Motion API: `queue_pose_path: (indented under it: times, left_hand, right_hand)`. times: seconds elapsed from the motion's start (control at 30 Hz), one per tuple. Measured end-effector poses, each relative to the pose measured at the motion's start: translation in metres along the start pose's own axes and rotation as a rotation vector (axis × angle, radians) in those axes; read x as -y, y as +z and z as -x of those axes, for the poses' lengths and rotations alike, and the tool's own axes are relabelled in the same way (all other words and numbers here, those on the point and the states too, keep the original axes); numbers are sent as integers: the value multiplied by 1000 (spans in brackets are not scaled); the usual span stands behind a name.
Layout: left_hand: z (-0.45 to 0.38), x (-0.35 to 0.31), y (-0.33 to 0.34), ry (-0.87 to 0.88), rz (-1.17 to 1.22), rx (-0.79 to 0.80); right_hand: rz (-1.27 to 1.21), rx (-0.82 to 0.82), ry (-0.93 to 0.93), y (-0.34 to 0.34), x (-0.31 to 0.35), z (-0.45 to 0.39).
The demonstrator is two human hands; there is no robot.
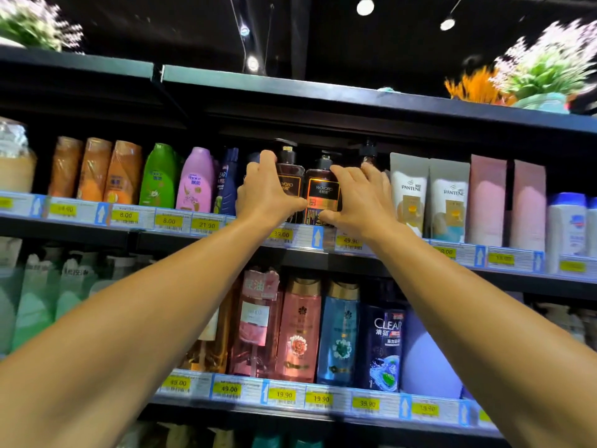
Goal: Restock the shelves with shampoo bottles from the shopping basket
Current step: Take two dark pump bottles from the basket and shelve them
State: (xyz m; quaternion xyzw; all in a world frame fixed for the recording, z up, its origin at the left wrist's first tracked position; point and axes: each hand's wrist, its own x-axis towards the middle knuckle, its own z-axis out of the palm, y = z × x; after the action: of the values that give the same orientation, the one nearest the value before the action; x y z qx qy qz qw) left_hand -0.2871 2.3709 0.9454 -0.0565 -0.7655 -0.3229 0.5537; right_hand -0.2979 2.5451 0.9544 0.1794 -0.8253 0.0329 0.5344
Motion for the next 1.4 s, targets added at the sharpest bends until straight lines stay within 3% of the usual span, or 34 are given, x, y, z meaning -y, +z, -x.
queue_pose_path:
  times: [0.33,0.8,1.1,1.4]
  left_hand:
    - [-14,10,-3,52,-152,193]
    - [-4,16,-34,255,-220,214]
    - [59,59,-80,501,-227,291]
    - [178,98,-152,470,-316,422]
  right_hand:
    - [-1,-21,-9,2,-1,-2]
    - [5,-18,19,-10,18,12]
    - [16,76,26,-11,73,83]
    - [18,272,55,-32,140,205]
